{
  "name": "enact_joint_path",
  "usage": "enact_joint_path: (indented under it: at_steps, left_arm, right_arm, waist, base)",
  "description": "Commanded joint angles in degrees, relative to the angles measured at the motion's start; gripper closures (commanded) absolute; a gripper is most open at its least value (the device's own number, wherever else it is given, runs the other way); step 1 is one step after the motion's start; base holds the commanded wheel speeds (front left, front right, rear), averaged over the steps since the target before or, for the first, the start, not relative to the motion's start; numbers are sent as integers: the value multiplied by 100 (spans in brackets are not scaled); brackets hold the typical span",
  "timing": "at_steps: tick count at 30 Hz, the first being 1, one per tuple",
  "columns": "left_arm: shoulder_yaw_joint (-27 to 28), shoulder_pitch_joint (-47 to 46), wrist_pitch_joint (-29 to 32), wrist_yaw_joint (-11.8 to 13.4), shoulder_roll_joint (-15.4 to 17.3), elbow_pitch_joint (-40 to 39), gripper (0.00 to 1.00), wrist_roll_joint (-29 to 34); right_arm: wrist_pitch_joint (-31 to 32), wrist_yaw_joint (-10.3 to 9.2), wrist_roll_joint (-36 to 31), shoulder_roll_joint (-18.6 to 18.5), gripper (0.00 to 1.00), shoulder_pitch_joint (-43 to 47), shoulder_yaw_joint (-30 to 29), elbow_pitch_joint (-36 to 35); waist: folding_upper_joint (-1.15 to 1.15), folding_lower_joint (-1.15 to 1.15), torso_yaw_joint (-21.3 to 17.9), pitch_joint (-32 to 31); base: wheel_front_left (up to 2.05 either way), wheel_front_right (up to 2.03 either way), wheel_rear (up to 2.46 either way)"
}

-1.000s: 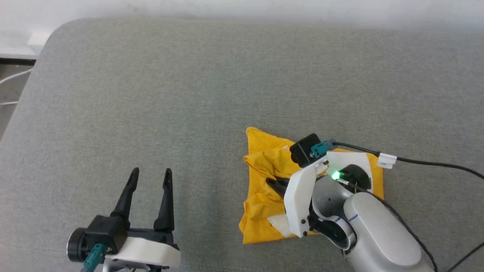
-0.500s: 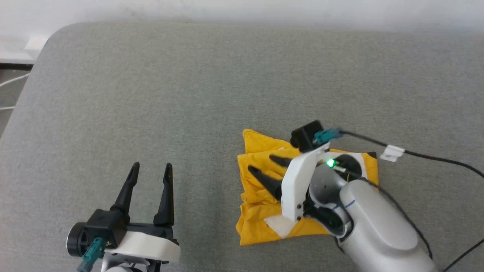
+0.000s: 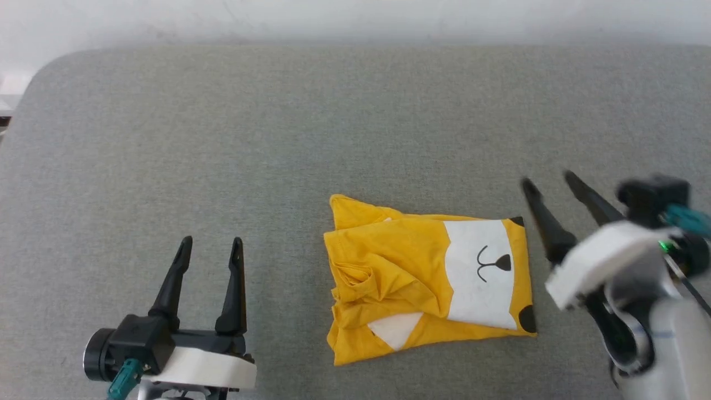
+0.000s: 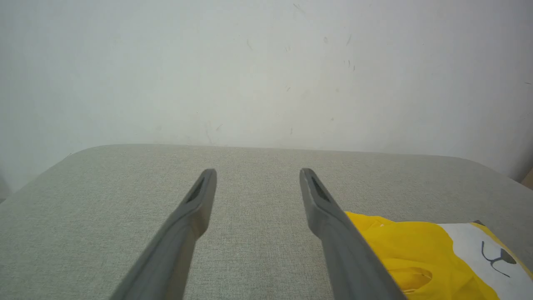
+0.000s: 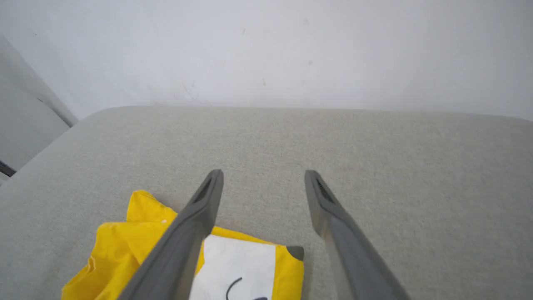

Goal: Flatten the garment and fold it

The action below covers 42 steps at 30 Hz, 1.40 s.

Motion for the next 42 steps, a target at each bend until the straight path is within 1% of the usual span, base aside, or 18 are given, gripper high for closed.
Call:
enact_joint_path:
  at_steps: [1,4,8,14,20,24,29,30,31,32,37,42]
  left_arm:
    - [8,86,-42,15,29,-31,0,14]
    - [7,111,-68,-34,39,-79,0,-24]
    - [12,115,-85,-72,52,-79,0,-68]
    - [-12,10,-95,-108,85,-37,0,-81]
    - [-64,-111,-82,-149,129,64,0,-92]
    - [-81,-102,-75,-150,142,120,0,-117]
    - [-100,-95,-69,-149,147,169,0,-160]
    - [-105,-96,-68,-151,150,179,0,-168]
    - [-108,-98,-68,-151,154,189,0,-174]
    - [-113,-97,-67,-150,156,201,0,-179]
    - [-144,-70,-55,-130,166,231,0,-186]
    - [-167,-69,-60,-102,195,183,0,-157]
  right_arm:
    - [-7,-5,-45,39,0,149,-69,-72]
    - [82,-5,-116,147,0,637,-361,-363]
    - [210,-5,-133,225,0,1030,-425,-380]
    - [295,-5,-11,289,0,1034,-446,132]
    - [324,-5,52,304,0,781,-468,802]
    - [399,-5,126,309,0,640,-420,1084]
    - [704,-5,194,312,0,569,-394,1414]
    - [764,-5,195,313,48,557,-391,1470]
    - [805,-5,172,313,68,544,-423,1525]
    - [852,-5,123,314,100,531,-447,1578]
    - [869,-5,68,316,100,473,-496,1632]
    - [803,-5,36,316,100,411,-369,1495]
  waist:
    - [0,0,-56,59]
    - [0,0,-120,147]
    - [0,0,-163,271]
    - [0,0,-110,433]
    - [0,0,84,495]
    - [0,0,211,465]
    - [0,0,336,432]
    - [0,0,357,426]
    - [0,0,371,419]
    - [0,0,385,409]
    - [0,0,390,335]
    - [0,0,243,250]
  base:
    - [0,0,0]
    - [0,0,0]
    - [0,0,0]
    - [0,0,0]
    - [0,0,0]
    - [0,0,0]
    - [0,0,0]
    - [0,0,0]
    - [0,0,0]
    - [0,0,0]
    - [0,0,0]
    - [0,0,0]
